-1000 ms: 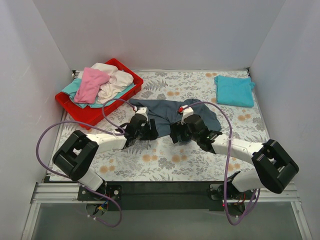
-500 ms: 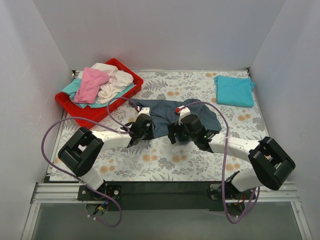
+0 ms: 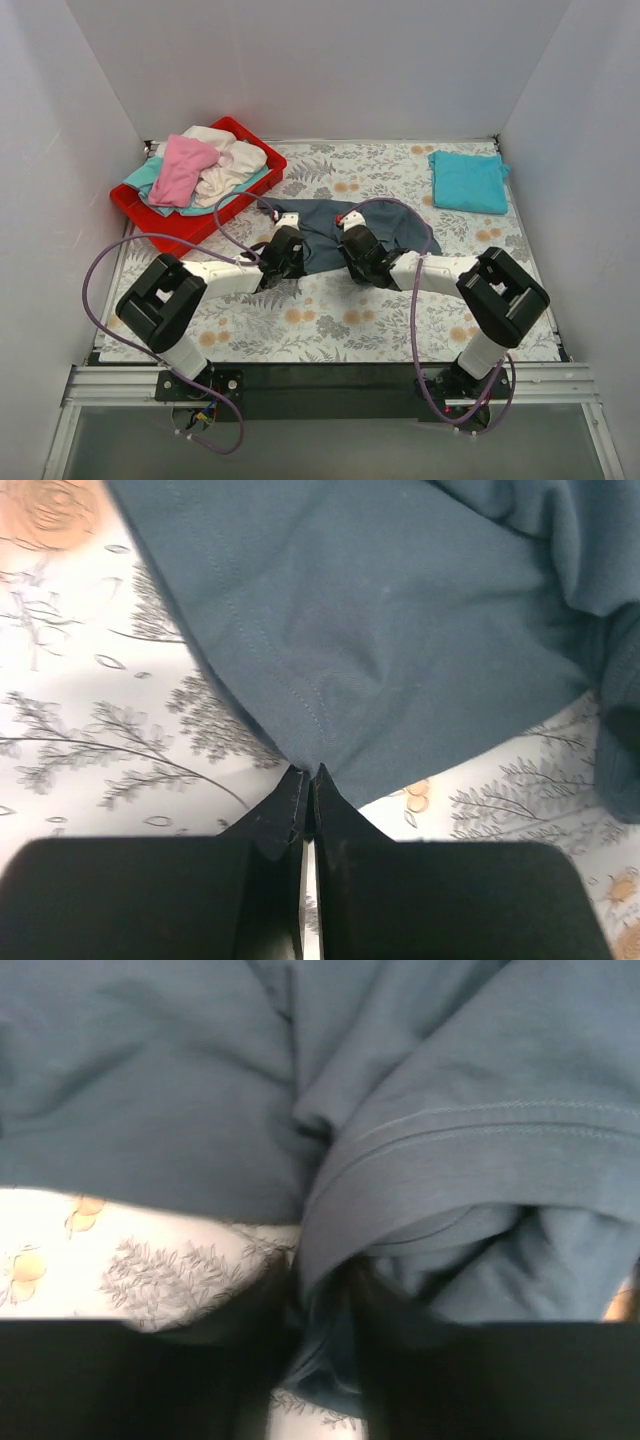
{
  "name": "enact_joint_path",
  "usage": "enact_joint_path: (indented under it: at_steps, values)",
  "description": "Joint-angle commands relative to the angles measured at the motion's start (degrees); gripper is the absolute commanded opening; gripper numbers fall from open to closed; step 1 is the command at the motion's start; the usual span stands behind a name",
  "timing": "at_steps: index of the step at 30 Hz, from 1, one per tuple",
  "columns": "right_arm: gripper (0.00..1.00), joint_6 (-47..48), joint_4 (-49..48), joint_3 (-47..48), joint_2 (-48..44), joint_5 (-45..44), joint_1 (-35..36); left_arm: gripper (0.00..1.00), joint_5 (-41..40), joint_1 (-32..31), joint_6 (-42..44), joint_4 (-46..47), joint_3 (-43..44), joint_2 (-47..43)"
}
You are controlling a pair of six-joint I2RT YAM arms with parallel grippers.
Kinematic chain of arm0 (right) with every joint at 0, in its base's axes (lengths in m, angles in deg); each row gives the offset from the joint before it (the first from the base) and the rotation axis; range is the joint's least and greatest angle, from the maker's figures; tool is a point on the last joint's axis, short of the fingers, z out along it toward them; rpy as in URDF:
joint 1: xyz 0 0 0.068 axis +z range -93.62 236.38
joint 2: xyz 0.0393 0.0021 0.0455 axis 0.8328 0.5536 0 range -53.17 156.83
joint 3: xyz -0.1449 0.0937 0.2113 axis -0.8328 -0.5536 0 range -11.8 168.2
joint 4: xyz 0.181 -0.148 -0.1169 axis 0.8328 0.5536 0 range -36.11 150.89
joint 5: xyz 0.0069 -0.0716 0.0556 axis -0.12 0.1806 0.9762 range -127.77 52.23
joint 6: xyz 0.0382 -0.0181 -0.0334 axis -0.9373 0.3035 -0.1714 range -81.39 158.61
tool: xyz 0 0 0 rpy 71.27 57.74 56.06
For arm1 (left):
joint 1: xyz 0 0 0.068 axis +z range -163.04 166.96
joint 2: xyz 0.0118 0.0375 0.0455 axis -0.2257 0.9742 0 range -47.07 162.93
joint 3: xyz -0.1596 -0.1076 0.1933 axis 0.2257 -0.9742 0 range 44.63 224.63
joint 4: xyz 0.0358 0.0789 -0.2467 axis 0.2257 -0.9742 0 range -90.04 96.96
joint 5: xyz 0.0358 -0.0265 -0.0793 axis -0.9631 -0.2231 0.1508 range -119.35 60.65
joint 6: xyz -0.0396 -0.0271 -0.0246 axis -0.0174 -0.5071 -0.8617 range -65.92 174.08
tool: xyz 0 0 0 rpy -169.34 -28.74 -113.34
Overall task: Fold and stack the t-shirts
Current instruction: Flatten the tshirt out
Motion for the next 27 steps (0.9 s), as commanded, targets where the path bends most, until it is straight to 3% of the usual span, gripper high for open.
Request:
enact_joint_path:
  at_steps: [1, 6, 10, 15, 22, 27]
  values:
    - [0.02, -0.30, 4.72, 3.90, 1.34, -7.23, 0.35, 0.00, -2.52, 2.53, 2.08, -1.61, 1.71, -3.32]
    - [0.01, 2.60, 7.20, 7.85, -5.67, -13.64, 0.35, 0.00, -2.87, 9.82, 4.80, -2.57, 4.43, -8.31]
    - [0.01, 6.55, 8.52, 11.55, -14.02, -20.85, -1.31, 0.00, -6.11, 16.50, 6.56, -4.33, 6.54, -20.85]
    - [0.01, 11.91, 9.66, 15.68, -23.26, -28.76, -5.79, 0.00, -6.04, 23.80, 9.37, -5.03, 8.47, -29.77]
    - [0.01, 12.62, 9.57, 18.06, -25.12, -27.71, -17.31, 0.00, -1.39, 33.03, 9.82, -6.45, 9.01, -28.64]
    - [0.01, 12.18, 6.15, 18.49, -16.70, -26.84, -23.55, 0.00, 0.47, 35.50, 8.24, -4.34, 7.34, -21.70]
